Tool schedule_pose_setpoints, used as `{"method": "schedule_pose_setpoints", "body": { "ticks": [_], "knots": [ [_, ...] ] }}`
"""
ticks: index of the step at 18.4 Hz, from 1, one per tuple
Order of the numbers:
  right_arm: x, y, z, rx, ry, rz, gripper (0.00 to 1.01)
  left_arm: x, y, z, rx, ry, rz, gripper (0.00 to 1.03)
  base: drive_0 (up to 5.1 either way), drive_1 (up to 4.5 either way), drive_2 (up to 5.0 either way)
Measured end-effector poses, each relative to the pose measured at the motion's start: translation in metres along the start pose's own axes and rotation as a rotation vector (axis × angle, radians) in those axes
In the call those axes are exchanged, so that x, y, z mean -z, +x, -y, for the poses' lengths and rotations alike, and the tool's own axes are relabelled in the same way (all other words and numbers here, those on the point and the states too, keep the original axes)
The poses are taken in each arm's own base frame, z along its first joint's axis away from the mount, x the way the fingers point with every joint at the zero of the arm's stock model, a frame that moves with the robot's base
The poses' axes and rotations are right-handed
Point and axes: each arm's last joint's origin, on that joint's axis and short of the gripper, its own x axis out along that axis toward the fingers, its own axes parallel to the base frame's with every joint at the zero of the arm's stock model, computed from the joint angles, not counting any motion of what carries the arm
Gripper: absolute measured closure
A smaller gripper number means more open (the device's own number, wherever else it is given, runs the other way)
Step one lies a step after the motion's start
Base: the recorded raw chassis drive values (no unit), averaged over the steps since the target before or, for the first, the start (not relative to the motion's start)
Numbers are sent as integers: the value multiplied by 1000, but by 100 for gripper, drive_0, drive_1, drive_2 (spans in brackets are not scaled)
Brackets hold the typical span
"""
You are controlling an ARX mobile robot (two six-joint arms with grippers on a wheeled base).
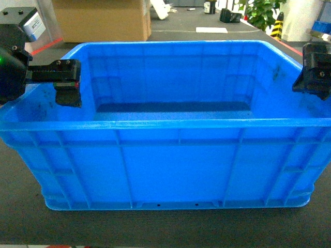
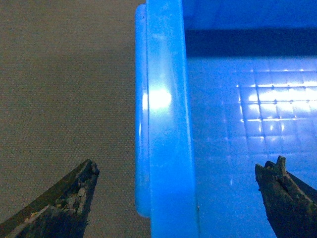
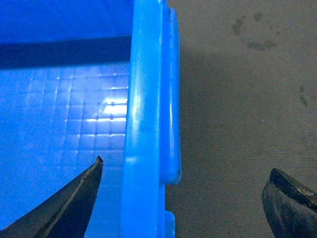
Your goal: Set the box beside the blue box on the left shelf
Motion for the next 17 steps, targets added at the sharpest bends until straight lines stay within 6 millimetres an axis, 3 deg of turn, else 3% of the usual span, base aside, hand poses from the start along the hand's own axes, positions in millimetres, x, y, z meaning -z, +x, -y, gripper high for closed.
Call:
{"method": "schedule_pose_setpoints", "body": {
  "ticks": [5, 6, 8, 12, 13, 17],
  "knots": [
    [4, 7, -8, -9, -16, -15, 3, -2, 3, 0, 0, -2, 22, 5, 0, 0, 0],
    [6, 10, -13, -10, -26, -23, 7, -3, 3, 0, -3, 2, 28, 11, 0, 0, 0],
    [8, 13, -15, -2, -33, -30, 25, -2, 3, 0, -2, 13, 21, 29, 0, 0, 0],
    [8, 13, -16, 9, -41, -29, 73, -2, 4, -3, -4, 10, 17, 76, 0, 0, 0],
    [8, 13, -16, 13, -43, -28, 79, -2, 3, -4, -3, 9, 22, 80, 0, 0, 0],
    [6, 10, -19, 19, -47, -2, 81, 3, -1, -2, 3, -6, 52, 81, 0, 0, 0]
  ]
}}
